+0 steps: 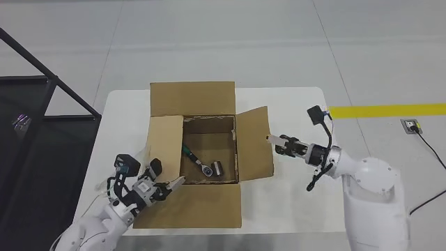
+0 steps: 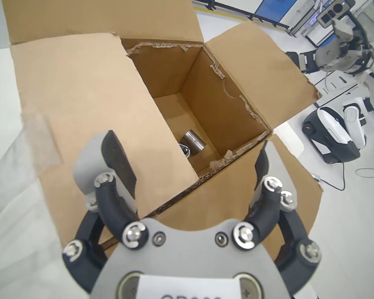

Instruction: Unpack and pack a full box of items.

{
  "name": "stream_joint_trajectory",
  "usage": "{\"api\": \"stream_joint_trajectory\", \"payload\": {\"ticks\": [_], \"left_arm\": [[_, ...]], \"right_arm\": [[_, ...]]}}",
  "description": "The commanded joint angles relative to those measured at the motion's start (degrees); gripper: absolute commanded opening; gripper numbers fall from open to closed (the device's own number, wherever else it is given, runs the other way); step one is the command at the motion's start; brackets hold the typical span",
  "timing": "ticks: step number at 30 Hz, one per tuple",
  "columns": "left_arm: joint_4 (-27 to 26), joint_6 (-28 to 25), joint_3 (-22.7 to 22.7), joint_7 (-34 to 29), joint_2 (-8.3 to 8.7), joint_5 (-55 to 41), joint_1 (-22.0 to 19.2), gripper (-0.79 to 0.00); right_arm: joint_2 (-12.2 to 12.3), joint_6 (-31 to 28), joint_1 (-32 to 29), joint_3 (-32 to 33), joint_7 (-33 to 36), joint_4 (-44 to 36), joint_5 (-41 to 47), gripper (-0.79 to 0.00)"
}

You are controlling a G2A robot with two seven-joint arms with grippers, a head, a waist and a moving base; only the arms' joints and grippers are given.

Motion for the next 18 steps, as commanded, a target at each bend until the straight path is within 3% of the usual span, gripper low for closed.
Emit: {"api": "stream_joint_trajectory", "payload": {"ticks": [1, 7, 13, 18], "left_arm": [[0.11, 0.96, 0.26, -0.61, -0.02, -1.02, -0.31, 0.000], [0.51, 3.99, 0.43, -2.16, -0.07, -4.48, -1.28, 0.000], [1.09, 4.83, -0.34, -4.35, 0.04, -9.50, -1.93, 0.000], [1.61, 9.56, -1.49, -3.98, -0.04, -13.06, -2.89, 0.000]], "right_arm": [[0.43, -1.66, 1.34, -0.44, 3.93, 1.02, 3.65, 0.000], [1.36, -4.64, 4.25, -3.70, 11.88, 2.69, 13.08, 0.000], [1.97, -5.53, 6.64, -10.62, 11.89, 3.96, 16.06, 0.000], [1.80, -4.44, 9.07, -17.40, 6.17, 6.71, 11.02, 0.000]]}}
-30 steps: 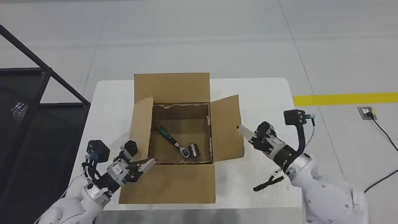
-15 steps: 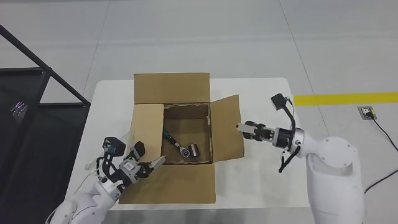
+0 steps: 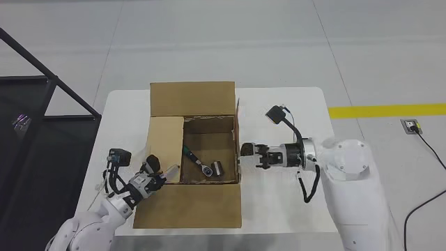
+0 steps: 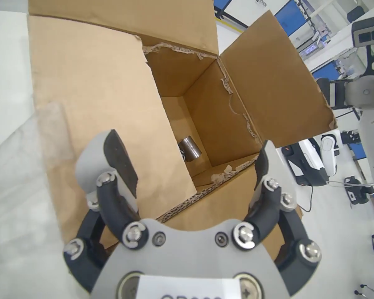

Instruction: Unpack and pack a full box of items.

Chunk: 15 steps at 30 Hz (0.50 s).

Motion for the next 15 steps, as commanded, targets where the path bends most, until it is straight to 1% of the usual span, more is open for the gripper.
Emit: {"api": "stream_joint_trajectory", "payload": {"ticks": [1, 3, 8, 11, 13, 15], "left_arm": [[0.02, 2.53, -0.03, 0.76, -0.11, -0.98, -0.40, 0.000], [0.08, 3.54, -0.43, 1.01, -0.13, -2.18, -0.74, 0.000], [-0.19, 2.85, -2.64, 0.67, 0.03, -6.05, -0.31, 0.000], [-0.32, 1.38, -6.34, 0.84, 0.27, -9.99, 0.92, 0.000], [0.14, -0.34, -9.76, -1.57, 0.61, -14.38, 2.11, 0.000], [1.25, -3.09, -13.67, -5.47, 1.12, -17.39, 3.45, 0.000]], "right_arm": [[-0.20, 0.94, 1.21, -3.33, -2.95, 1.94, -2.62, 0.000], [-0.44, 1.50, 2.56, -6.38, -5.88, 4.40, -5.12, 0.000], [-1.18, 1.83, 5.66, -12.85, -12.70, 10.62, -9.54, 0.000], [-1.50, 1.67, 7.29, -15.26, -15.29, 13.59, -10.49, 0.000], [-1.57, 1.07, 7.88, -16.15, -16.36, 14.75, -10.51, 0.000], [-1.53, 0.41, 8.35, -16.61, -16.97, 15.57, -10.42, 0.000]]}}
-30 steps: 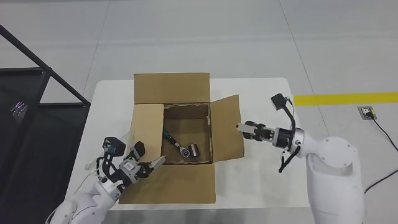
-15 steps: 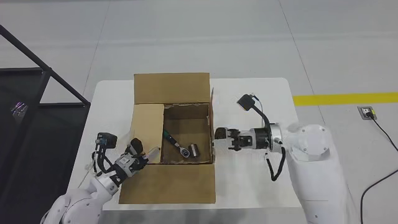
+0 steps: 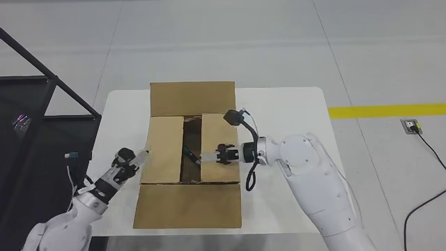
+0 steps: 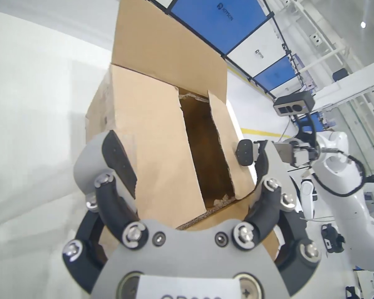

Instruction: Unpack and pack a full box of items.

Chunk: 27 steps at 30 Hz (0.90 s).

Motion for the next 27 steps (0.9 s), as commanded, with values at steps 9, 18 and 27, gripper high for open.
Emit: {"api": "stream_joint_trajectory", "payload": {"ticks": [9, 18, 27], "left_arm": [[10.30, -15.10, -9.84, -28.74, 3.08, -9.71, 3.24, 0.000], [11.44, -21.54, -2.99, -35.12, 5.69, -4.56, 3.96, 0.000], [9.76, -20.52, 3.87, -36.15, 10.88, -20.61, 4.75, 0.000]], "right_arm": [[0.36, -0.28, 1.49, -2.10, -3.35, 2.06, -2.25, 0.000], [0.49, 2.38, 1.93, -4.11, -6.61, 1.48, -4.66, 0.000], [1.07, 2.61, 1.14, -4.08, -7.27, 0.30, -4.20, 0.000]]}}
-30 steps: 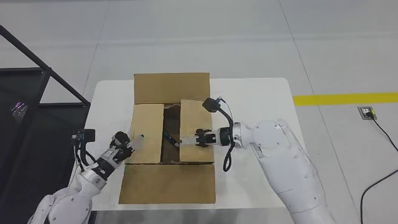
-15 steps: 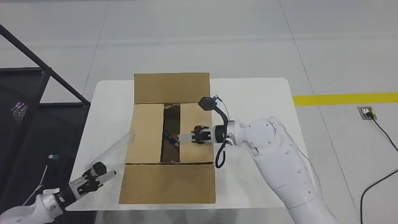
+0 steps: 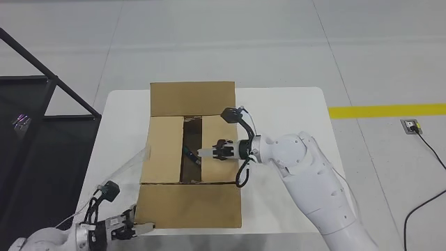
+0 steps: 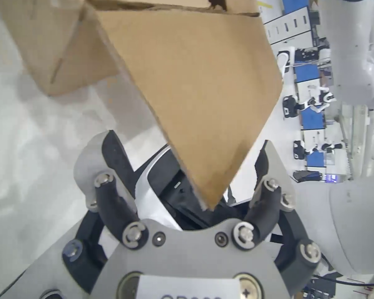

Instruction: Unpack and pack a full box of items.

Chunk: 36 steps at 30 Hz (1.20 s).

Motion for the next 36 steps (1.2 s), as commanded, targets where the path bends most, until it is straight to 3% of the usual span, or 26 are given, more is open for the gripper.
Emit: {"api": "stream_joint_trajectory", "payload": {"ticks": [1, 11, 18, 25, 29, 36], "left_arm": [[-0.36, 0.35, 0.90, -0.34, 1.45, -5.29, 0.18, 0.000], [-1.78, 6.24, 3.75, -6.24, 7.15, -27.25, -1.30, 0.000], [-3.04, 7.30, 3.40, -7.30, 9.16, -37.57, -1.97, 0.000], [0.43, 10.18, 3.24, -10.16, 9.18, -48.80, -5.23, 0.000], [2.47, 8.91, 4.79, -8.88, 8.62, -48.50, -7.50, 0.000], [4.21, 7.54, 9.00, -1.89, 7.58, -41.39, -11.48, 0.000]], "right_arm": [[0.16, -0.02, -0.21, 0.08, -0.07, -0.22, 0.08, 0.000], [0.78, -0.25, -0.91, 0.14, -0.62, -1.27, 0.93, 0.000], [1.32, -1.87, -1.38, 1.68, -1.74, -1.10, 3.87, 0.000], [2.80, -9.26, -6.10, 8.05, -7.75, -5.83, 8.34, 0.000], [4.52, -13.80, -14.10, 15.50, -10.24, -14.94, 10.99, 0.000], [4.52, -13.80, -14.10, 15.50, -10.24, -14.94, 10.99, 0.000]]}}
